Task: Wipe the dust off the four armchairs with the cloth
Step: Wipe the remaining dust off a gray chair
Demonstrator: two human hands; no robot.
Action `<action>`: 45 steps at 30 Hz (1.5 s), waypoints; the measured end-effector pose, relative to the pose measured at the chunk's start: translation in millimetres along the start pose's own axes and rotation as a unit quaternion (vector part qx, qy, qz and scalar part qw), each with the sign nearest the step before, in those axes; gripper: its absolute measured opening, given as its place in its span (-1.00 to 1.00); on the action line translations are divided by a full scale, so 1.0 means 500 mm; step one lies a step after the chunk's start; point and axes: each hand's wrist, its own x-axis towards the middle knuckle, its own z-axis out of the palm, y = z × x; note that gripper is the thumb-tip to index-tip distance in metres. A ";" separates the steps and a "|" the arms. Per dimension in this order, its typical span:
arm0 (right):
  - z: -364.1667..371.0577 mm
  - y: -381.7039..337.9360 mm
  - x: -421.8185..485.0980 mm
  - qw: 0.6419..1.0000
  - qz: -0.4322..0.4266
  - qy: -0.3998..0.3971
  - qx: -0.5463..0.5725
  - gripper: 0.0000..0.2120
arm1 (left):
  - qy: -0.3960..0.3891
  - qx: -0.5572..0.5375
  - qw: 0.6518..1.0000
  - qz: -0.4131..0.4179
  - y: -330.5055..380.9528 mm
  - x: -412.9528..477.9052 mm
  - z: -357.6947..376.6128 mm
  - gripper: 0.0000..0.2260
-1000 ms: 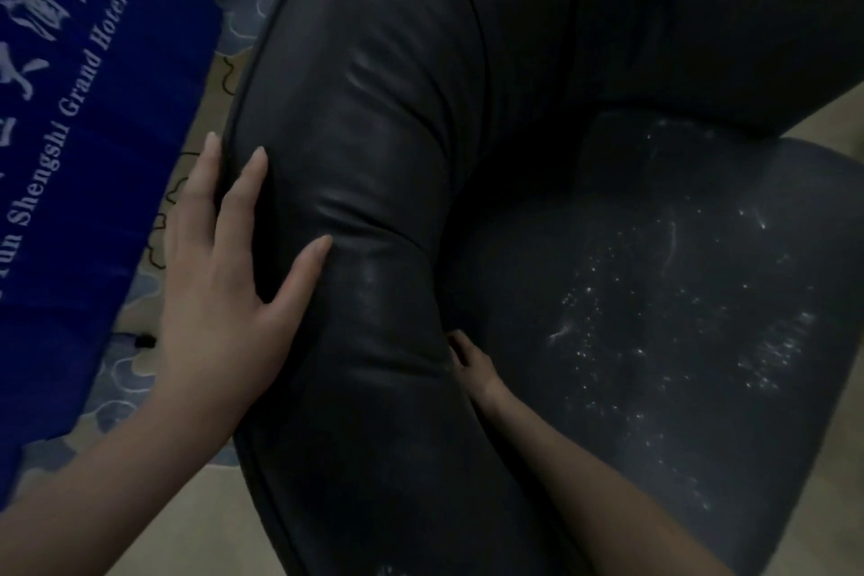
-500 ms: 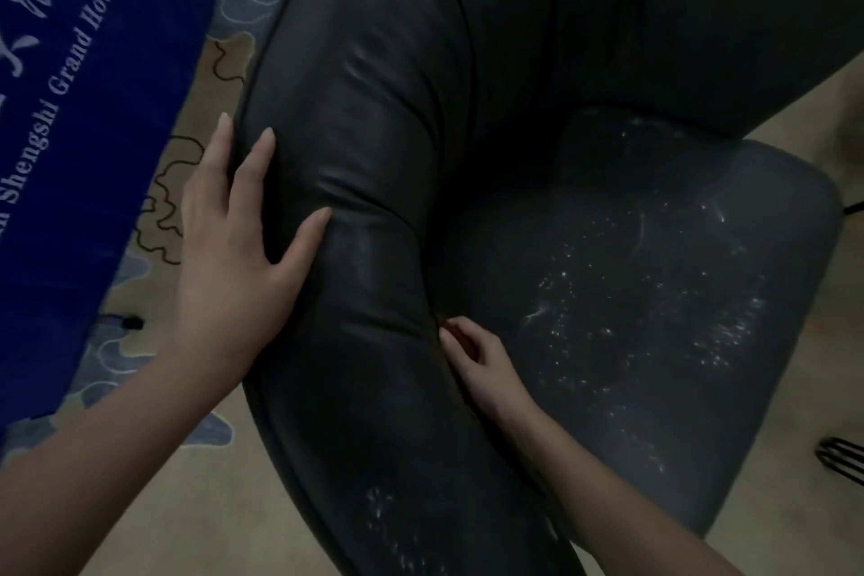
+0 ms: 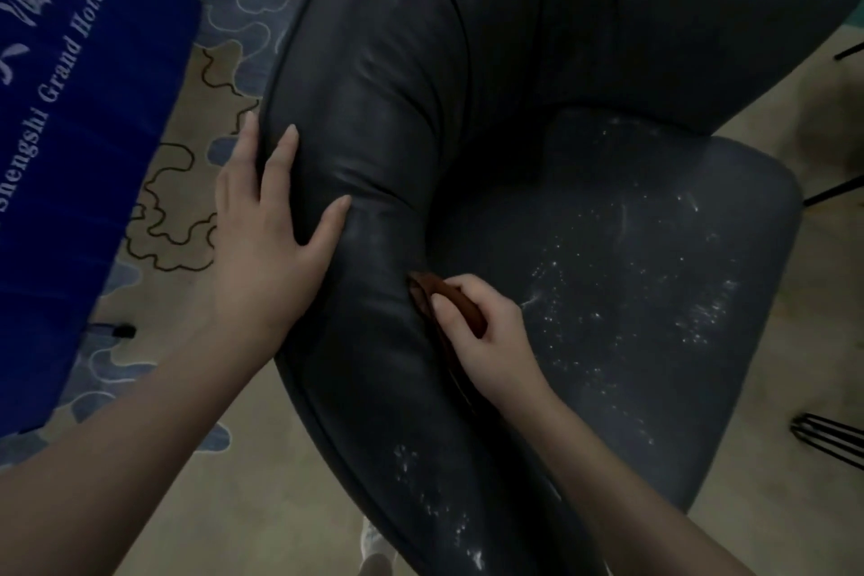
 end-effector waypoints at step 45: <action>-0.009 -0.058 -0.182 0.964 -0.131 0.030 -0.228 -0.74 | 0.046 -0.057 0.997 0.036 -0.011 -0.124 0.019 -0.44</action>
